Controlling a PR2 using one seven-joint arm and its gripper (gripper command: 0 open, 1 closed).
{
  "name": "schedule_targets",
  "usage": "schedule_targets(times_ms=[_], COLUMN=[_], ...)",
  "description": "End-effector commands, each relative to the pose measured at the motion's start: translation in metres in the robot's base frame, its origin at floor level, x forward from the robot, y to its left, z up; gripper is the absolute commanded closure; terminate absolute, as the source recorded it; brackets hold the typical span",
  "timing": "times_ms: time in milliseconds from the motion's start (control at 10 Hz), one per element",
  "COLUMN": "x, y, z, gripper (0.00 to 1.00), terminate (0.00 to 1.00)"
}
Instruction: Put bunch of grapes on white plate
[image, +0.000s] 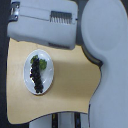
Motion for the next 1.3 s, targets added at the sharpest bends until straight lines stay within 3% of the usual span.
schedule_targets(times_ms=[0, 500, 1200], x=[0.01, 0.016, -0.01], y=[-0.139, -0.263, -0.377], z=[0.018, 0.019, 0.021], gripper=[0.0, 0.0, 0.0], terminate=[0.0, 0.0, 0.0])
